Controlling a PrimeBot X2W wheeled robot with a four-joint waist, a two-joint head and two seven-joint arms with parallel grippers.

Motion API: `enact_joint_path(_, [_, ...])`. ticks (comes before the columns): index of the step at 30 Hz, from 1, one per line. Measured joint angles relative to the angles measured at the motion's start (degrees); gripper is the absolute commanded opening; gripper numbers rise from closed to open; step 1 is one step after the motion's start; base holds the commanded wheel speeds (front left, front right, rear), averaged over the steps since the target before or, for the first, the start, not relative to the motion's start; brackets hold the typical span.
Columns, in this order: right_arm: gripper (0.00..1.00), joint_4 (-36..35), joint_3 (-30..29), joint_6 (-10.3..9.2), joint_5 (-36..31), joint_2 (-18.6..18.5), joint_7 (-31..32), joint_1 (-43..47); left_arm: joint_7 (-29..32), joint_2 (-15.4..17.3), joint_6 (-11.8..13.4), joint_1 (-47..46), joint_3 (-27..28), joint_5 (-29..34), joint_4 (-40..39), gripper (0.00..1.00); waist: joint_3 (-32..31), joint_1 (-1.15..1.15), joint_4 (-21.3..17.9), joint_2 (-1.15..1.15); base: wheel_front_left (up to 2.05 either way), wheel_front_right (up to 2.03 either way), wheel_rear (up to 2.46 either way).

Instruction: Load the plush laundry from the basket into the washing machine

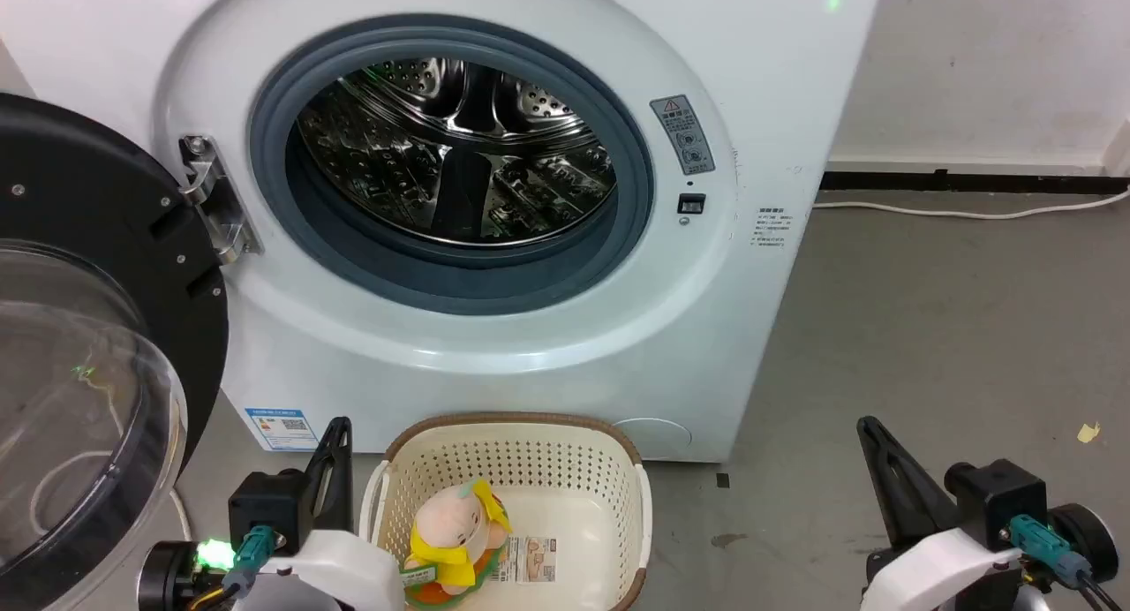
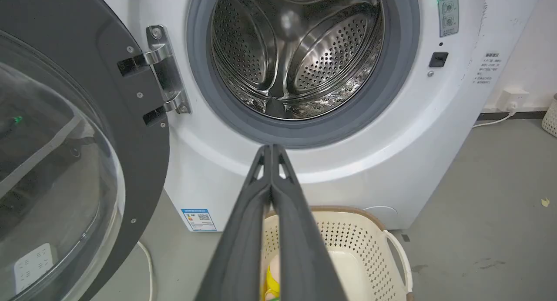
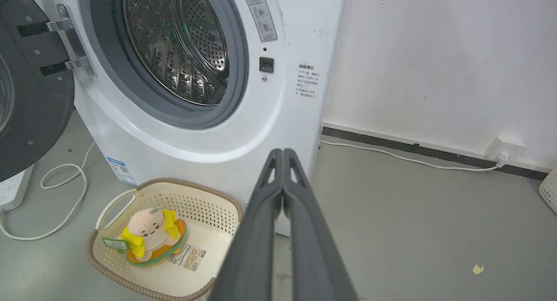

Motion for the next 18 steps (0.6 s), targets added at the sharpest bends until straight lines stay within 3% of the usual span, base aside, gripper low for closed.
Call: enact_joint_path(18, [0.00, 0.0, 0.0, 0.00, 0.0, 0.0, 0.0, 0.0, 0.0, 0.0, 0.0, 0.0, 0.0, 0.0, 0.0, 0.00, 0.0, 0.00, 0.0, 0.00, 0.00, 0.00, 0.00])
